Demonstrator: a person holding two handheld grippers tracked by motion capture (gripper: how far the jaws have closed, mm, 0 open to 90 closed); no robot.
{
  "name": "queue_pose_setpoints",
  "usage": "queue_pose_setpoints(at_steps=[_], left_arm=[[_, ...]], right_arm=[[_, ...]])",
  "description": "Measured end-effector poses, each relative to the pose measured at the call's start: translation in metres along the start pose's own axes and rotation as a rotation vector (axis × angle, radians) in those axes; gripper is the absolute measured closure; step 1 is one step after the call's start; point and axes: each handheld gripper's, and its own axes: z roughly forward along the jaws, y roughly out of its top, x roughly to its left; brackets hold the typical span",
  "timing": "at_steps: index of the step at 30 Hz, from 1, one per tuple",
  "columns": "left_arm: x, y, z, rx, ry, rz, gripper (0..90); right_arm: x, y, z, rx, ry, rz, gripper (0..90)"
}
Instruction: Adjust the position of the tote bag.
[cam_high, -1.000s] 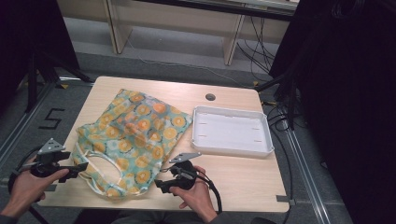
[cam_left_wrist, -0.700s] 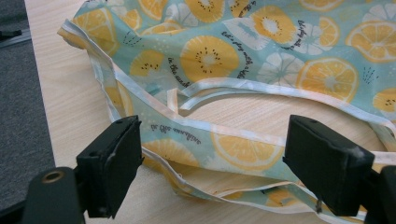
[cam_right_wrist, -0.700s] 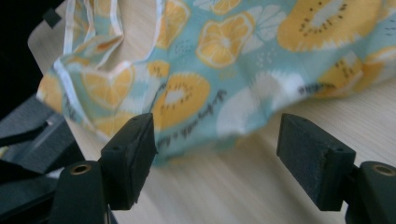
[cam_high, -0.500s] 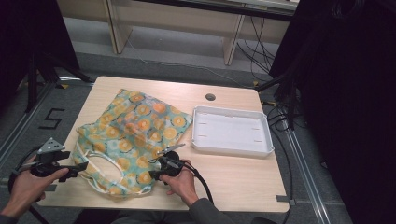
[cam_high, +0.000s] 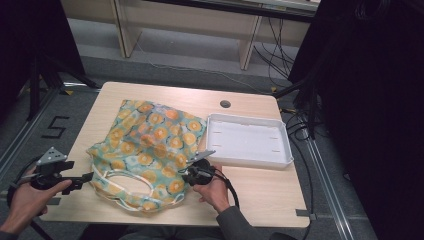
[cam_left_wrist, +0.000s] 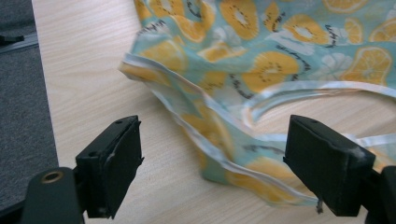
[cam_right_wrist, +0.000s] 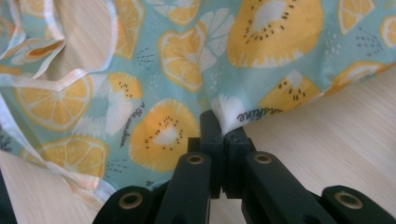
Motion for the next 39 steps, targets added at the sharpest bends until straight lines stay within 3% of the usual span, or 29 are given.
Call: queue_pose_setpoints(at_steps=[5,6,7,8,11,12,15,16,17,20,21,22,23,24,26,28,33,35,39], left_arm=[[0.000,0.000,0.000,0.000,-0.006,-0.003,17.3],[-0.002,0.000,0.000,-0.009,-0.010,-0.005,17.3],[-0.002,0.000,0.000,-0.009,-0.010,-0.005,17.3],[-0.003,0.000,-0.001,-0.010,-0.020,-0.002,17.3],[-0.002,-0.001,-0.001,-0.003,-0.018,0.008,17.3],[0.000,-0.001,-0.002,0.019,-0.010,0.027,17.3],[0.000,0.000,-0.002,0.022,-0.012,0.031,17.3],[-0.003,-0.001,0.000,0.000,-0.013,0.007,17.3],[-0.003,-0.001,0.000,0.007,-0.007,0.014,17.3],[-0.003,0.000,0.000,0.020,-0.019,0.018,17.3],[-0.003,-0.001,0.000,0.019,-0.019,0.017,17.3],[-0.003,-0.001,0.000,0.019,-0.019,0.017,17.3],[-0.003,-0.001,0.000,0.019,-0.017,0.018,17.3],[-0.004,-0.001,0.002,0.004,-0.014,0.003,17.3],[-0.003,-0.001,0.001,0.009,-0.011,0.011,17.3],[-0.003,-0.001,0.001,0.019,-0.018,0.014,17.3],[-0.003,-0.001,0.001,0.017,-0.013,0.013,17.3],[-0.002,-0.002,0.001,0.029,-0.016,0.018,17.3],[-0.003,-0.002,0.002,0.032,-0.019,0.019,17.3]], right_arm=[[-0.009,-0.005,-0.007,0.013,-0.006,0.023,90.0],[-0.013,-0.006,-0.009,0.015,0.001,0.000,90.0],[-0.014,-0.007,-0.009,0.003,0.004,0.003,90.0],[-0.014,-0.007,-0.013,0.030,-0.007,0.009,90.0],[-0.018,-0.009,-0.016,0.037,-0.005,-0.005,90.0],[-0.025,-0.012,-0.021,0.037,-0.029,0.003,90.0],[-0.032,-0.016,-0.026,0.035,-0.053,0.012,89.8],[-0.034,-0.018,-0.028,0.037,-0.061,0.030,87.3],[-0.035,-0.018,-0.030,0.057,-0.064,0.034,82.7],[-0.030,-0.018,-0.040,0.033,-0.104,0.036,68.0],[-0.027,-0.017,-0.045,0.008,-0.114,0.006,62.4],[-0.027,-0.017,-0.045,0.008,-0.114,0.006,62.4],[-0.021,-0.015,-0.050,-0.046,-0.108,-0.013,56.7],[-0.005,-0.012,-0.067,-0.109,-0.062,-0.058,52.6],[0.009,-0.014,-0.070,-0.172,-0.003,-0.082,50.2],[0.024,-0.020,-0.069,-0.134,0.074,-0.108,48.3],[0.041,-0.026,-0.057,-0.073,0.132,-0.175,46.8],[0.048,-0.026,-0.051,-0.064,0.173,-0.230,41.0],[0.057,-0.031,-0.038,0.022,0.224,-0.244,35.0]])
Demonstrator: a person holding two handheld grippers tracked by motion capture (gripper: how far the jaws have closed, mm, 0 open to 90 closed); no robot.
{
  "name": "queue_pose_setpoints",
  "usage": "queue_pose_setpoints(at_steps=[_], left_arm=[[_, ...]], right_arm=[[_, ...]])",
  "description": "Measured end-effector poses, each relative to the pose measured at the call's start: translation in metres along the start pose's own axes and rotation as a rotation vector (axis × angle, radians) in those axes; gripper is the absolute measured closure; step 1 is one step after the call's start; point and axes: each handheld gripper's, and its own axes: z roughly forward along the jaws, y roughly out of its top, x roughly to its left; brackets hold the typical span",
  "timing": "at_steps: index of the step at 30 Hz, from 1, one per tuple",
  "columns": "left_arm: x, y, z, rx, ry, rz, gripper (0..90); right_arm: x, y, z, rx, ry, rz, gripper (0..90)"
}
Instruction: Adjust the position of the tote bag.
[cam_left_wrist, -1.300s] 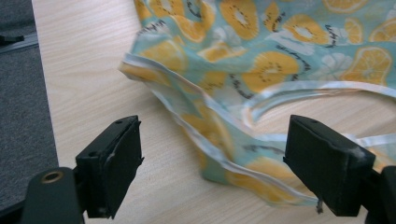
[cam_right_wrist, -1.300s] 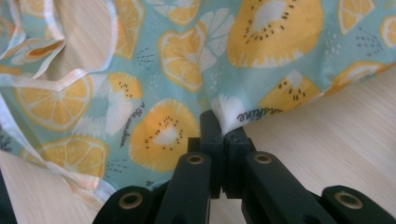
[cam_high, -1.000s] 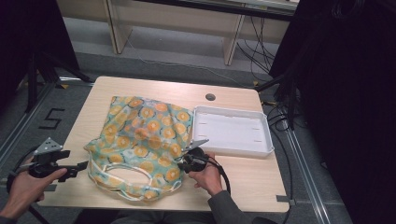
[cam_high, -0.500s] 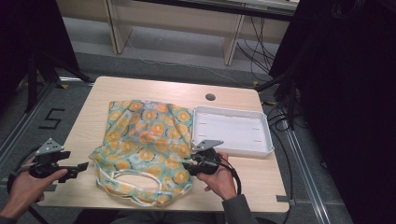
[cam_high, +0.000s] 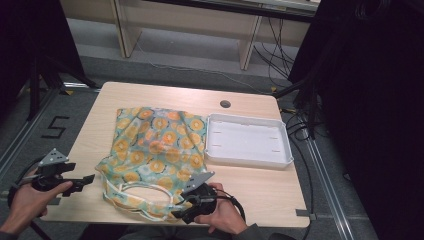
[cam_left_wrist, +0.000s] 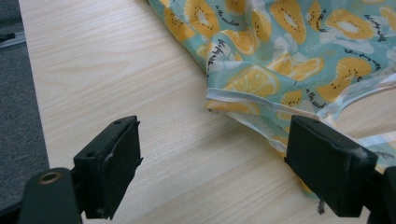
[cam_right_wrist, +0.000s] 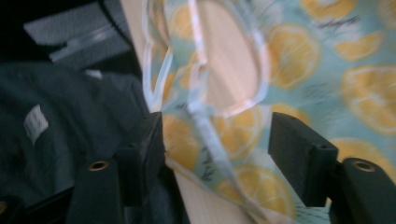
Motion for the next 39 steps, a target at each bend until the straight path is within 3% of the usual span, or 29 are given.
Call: queue_pose_setpoints(at_steps=[3,7,8,11,13,14,15,16,19,23,26,29,30,31,32,33,34,35,36,38,39], left_arm=[[-0.001,0.000,0.001,0.003,0.006,0.002,17.3],[-0.002,0.000,0.002,0.013,-0.008,0.013,17.3],[-0.002,0.000,0.002,0.011,-0.014,0.008,17.3],[-0.001,0.000,0.002,0.009,-0.012,0.016,17.3],[-0.002,-0.001,0.004,0.006,-0.007,0.010,17.3],[-0.002,-0.001,0.004,0.006,-0.007,0.010,17.3],[-0.002,-0.001,0.005,0.031,-0.010,0.029,17.3],[-0.003,-0.001,0.006,0.031,-0.016,0.020,17.3],[-0.004,-0.001,0.006,0.017,-0.009,0.028,17.3],[-0.003,-0.001,0.006,0.012,-0.012,0.027,17.4],[-0.006,0.000,0.005,0.009,-0.020,0.061,18.4],[-0.011,0.004,0.004,-0.036,-0.023,0.082,19.3],[-0.015,0.007,0.003,-0.067,-0.015,0.099,21.5],[-0.018,0.010,0.000,-0.075,-0.011,0.153,24.7],[-0.018,0.010,0.000,-0.075,-0.011,0.153,25.8],[-0.025,0.014,0.000,-0.117,-0.025,0.167,25.8],[-0.035,0.019,0.000,-0.141,-0.026,0.222,28.2],[-0.040,0.024,0.002,-0.127,-0.026,0.286,28.9],[-0.044,0.026,0.006,-0.119,-0.024,0.299,28.9],[-0.047,0.036,0.014,-0.099,-0.015,0.425,29.3],[-0.050,0.040,0.020,-0.105,-0.019,0.413,29.2]], right_arm=[[0.007,0.001,0.011,0.057,0.024,-0.042,41.4],[0.007,0.007,0.019,0.125,-0.015,-0.144,80.1],[0.007,0.009,0.019,0.125,-0.016,-0.132,86.1],[0.002,0.015,0.010,0.069,-0.017,-0.112,90.0],[-0.003,0.023,0.000,0.019,-0.045,-0.091,90.0],[-0.003,0.023,0.000,0.019,-0.045,-0.091,90.0],[-0.015,0.035,-0.008,-0.040,-0.080,-0.090,90.0],[-0.022,0.040,-0.010,-0.056,-0.088,-0.103,90.0],[-0.053,0.061,-0.019,-0.148,-0.191,-0.037,90.0],[-0.109,0.076,-0.021,-0.211,-0.324,0.091,90.0],[-0.140,0.073,-0.015,-0.190,-0.380,0.187,90.0],[-0.152,0.066,-0.009,-0.134,-0.395,0.228,87.9],[-0.154,0.064,-0.008,-0.122,-0.399,0.224,86.4],[-0.153,0.063,-0.005,-0.127,-0.410,0.217,85.0],[-0.153,0.063,-0.005,-0.127,-0.410,0.217,85.0],[-0.152,0.064,-0.007,-0.098,-0.403,0.224,83.9],[-0.153,0.064,-0.005,-0.104,-0.436,0.187,81.3],[-0.151,0.065,-0.005,-0.105,-0.424,0.226,80.4],[-0.150,0.065,-0.006,-0.070,-0.416,0.217,78.6],[-0.150,0.065,-0.002,-0.069,-0.445,0.196,76.5],[-0.149,0.065,-0.001,-0.053,-0.451,0.186,74.9]])
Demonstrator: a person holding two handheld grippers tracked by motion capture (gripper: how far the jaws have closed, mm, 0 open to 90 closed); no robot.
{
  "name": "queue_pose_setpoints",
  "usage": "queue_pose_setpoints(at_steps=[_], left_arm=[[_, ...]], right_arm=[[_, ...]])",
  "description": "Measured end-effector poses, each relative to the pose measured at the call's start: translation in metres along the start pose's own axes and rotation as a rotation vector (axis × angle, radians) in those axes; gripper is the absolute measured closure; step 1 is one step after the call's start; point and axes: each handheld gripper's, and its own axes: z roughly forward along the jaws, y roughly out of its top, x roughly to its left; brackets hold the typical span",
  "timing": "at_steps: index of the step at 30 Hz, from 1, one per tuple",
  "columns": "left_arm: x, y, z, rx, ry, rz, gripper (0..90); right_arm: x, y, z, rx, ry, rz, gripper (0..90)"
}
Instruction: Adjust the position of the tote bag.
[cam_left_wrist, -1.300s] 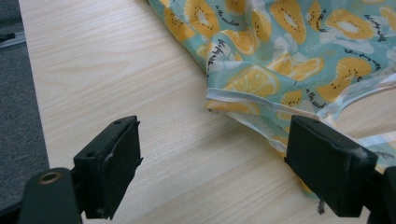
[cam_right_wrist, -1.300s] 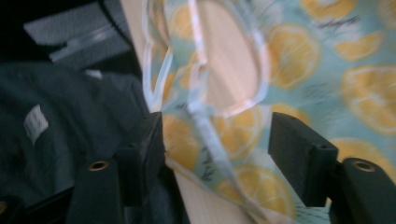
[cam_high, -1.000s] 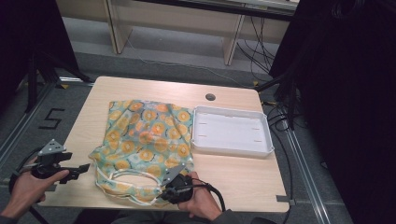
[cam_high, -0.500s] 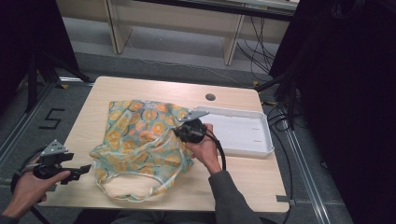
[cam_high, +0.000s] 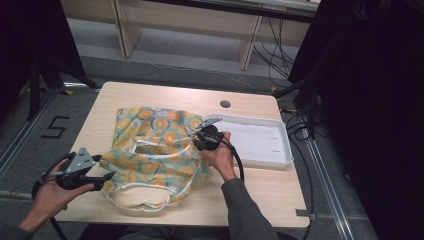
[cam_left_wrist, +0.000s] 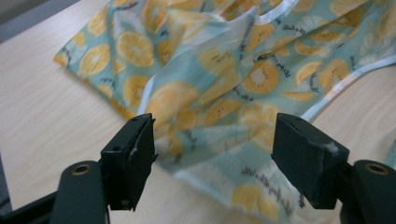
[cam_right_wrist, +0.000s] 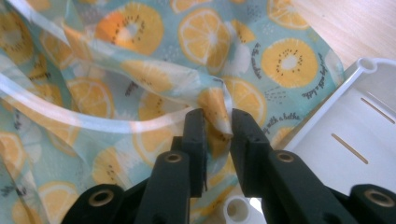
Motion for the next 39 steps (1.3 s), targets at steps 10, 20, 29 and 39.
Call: queue_pose_setpoints(at_steps=[10,20,29,39], left_arm=[[-0.001,0.028,0.064,0.125,0.007,0.099,28.4],[0.009,0.030,0.070,0.133,-0.026,0.112,79.2],[0.006,0.029,0.043,0.124,-0.135,0.076,88.1],[-0.013,0.034,-0.008,0.062,-0.238,-0.023,89.0]], right_arm=[[0.017,-0.002,-0.043,-0.077,0.028,-0.007,53.0],[0.054,-0.029,-0.028,0.014,0.138,-0.177,45.8],[0.060,-0.040,-0.004,0.161,0.086,-0.361,81.0],[0.082,-0.043,-0.054,-0.017,0.290,-0.324,51.6]])
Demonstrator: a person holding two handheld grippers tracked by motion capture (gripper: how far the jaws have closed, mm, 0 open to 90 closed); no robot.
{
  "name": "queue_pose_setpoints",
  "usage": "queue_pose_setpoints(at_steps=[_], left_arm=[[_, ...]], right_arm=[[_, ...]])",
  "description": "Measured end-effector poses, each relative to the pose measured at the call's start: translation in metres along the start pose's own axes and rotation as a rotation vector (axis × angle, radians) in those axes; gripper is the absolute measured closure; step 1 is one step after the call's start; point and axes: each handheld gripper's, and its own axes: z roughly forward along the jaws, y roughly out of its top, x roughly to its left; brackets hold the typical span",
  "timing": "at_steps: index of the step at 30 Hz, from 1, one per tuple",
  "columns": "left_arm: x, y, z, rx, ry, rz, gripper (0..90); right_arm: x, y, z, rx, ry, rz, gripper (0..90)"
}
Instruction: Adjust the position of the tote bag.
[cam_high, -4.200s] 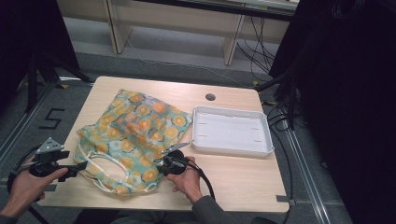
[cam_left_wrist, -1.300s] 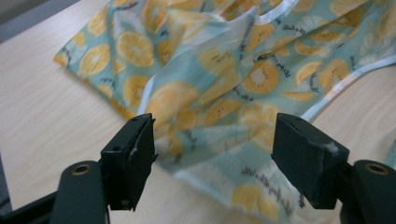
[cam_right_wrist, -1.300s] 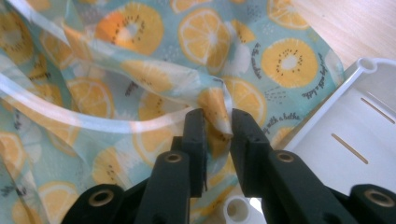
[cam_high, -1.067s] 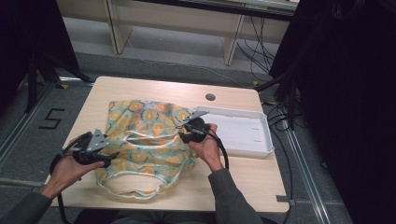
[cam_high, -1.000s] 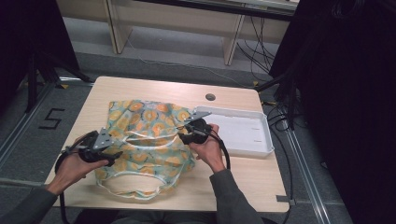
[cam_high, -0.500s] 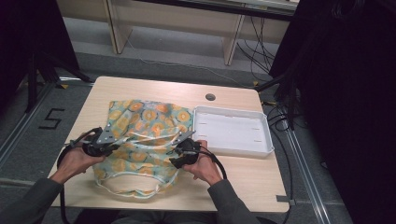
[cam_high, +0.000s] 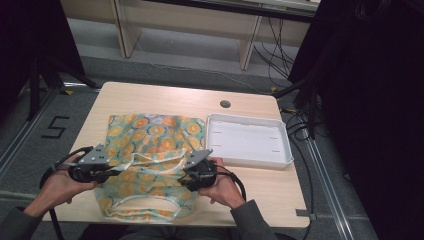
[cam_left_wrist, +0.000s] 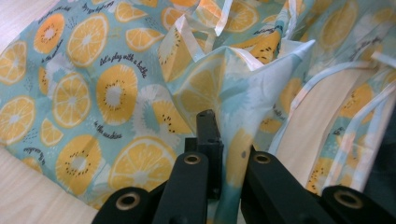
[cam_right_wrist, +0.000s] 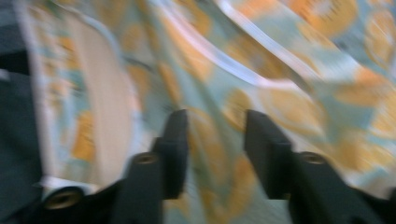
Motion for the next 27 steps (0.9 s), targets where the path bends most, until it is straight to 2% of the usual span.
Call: queue_pose_setpoints(at_steps=[1,2,3,4,5,6,7,8,9,10,11,12,13,14,15,16,17,19,20,21,22,23,24,25,26,27], left_arm=[[0.001,0.000,-0.001,-0.001,-0.004,0.007,88.9],[0.001,0.000,0.000,-0.003,-0.009,-0.021,89.0],[0.004,0.000,0.000,0.000,-0.014,-0.010,89.0],[0.003,0.000,0.001,-0.007,-0.025,-0.032,89.0],[0.004,0.000,0.002,0.000,-0.031,-0.031,88.9],[0.004,0.000,0.002,-0.005,-0.035,-0.032,88.9],[0.004,0.001,0.002,-0.007,-0.039,-0.036,89.0],[0.004,0.002,0.001,-0.011,-0.048,-0.026,88.9],[0.004,0.002,0.001,-0.011,-0.048,-0.026,88.9],[0.004,0.004,0.001,-0.016,-0.063,-0.029,88.9],[0.003,0.004,0.001,-0.016,-0.068,-0.038,88.9],[0.002,0.005,-0.001,-0.016,-0.070,-0.028,88.9],[0.000,0.004,-0.002,-0.016,-0.070,-0.040,89.0],[0.000,0.005,-0.003,-0.021,-0.079,-0.030,89.0],[-0.002,0.004,-0.006,-0.023,-0.079,-0.040,89.0],[-0.002,0.004,-0.006,-0.023,-0.079,-0.040,89.0],[-0.007,0.003,-0.013,-0.037,-0.087,-0.040,88.9],[-0.010,0.001,-0.019,-0.032,-0.096,-0.029,88.9],[-0.012,0.001,-0.021,-0.052,-0.103,-0.040,88.8],[-0.011,0.002,-0.024,-0.055,-0.105,-0.026,88.7],[-0.011,0.004,-0.025,-0.070,-0.096,-0.050,88.6],[-0.011,0.004,-0.025,-0.070,-0.096,-0.050,88.6],[-0.004,0.007,-0.027,-0.049,-0.088,-0.019,88.6],[0.005,0.013,-0.025,-0.030,-0.042,-0.011,88.7],[0.005,0.013,-0.025,-0.030,-0.042,-0.011,88.7],[0.017,0.021,-0.017,-0.019,-0.005,-0.015,88.7]], right_arm=[[0.004,-0.001,-0.001,-0.016,0.030,-0.002,45.8],[0.009,-0.003,-0.002,-0.017,0.044,0.015,43.9],[0.011,-0.005,-0.001,-0.008,0.025,-0.001,42.7],[0.011,-0.007,0.001,0.018,-0.011,-0.002,41.5],[0.010,-0.010,0.005,0.055,-0.052,0.025,42.5],[0.006,-0.011,0.009,0.080,-0.092,-0.010,45.7],[0.004,-0.013,0.014,0.099,-0.131,0.004,51.1],[-0.004,-0.013,0.019,0.120,-0.161,-0.054,59.7],[-0.007,-0.012,0.021,0.153,-0.167,-0.043,71.2],[-0.010,-0.011,0.021,0.152,-0.180,-0.054,82.6],[-0.013,-0.011,0.022,0.141,-0.157,-0.037,88.4],[-0.015,-0.010,0.019,0.130,-0.149,-0.025,90.0],[-0.017,-0.009,0.016,0.115,-0.147,-0.020,90.0],[-0.015,-0.009,0.010,0.111,-0.133,0.026,90.0],[-0.014,-0.009,0.006,0.079,-0.130,0.041,90.0],[-0.014,-0.009,0.006,0.079,-0.130,0.041,90.0],[-0.013,-0.009,-0.007,0.031,-0.105,0.027,90.0],[-0.007,-0.008,-0.019,0.013,-0.076,0.070,90.0],[-0.004,-0.007,-0.024,-0.003,-0.059,0.057,90.0],[-0.002,-0.005,-0.030,-0.019,-0.057,0.069,90.0],[-0.002,-0.003,-0.034,-0.037,-0.052,0.054,90.0],[-0.002,-0.003,-0.034,-0.037,-0.052,0.054,90.0],[-0.008,0.004,-0.040,-0.073,-0.086,0.066,90.0],[-0.012,0.007,-0.040,-0.083,-0.098,0.054,90.0],[-0.012,0.007,-0.040,-0.083,-0.098,0.054,90.0],[-0.023,0.014,-0.035,-0.099,-0.161,0.078,90.0]])
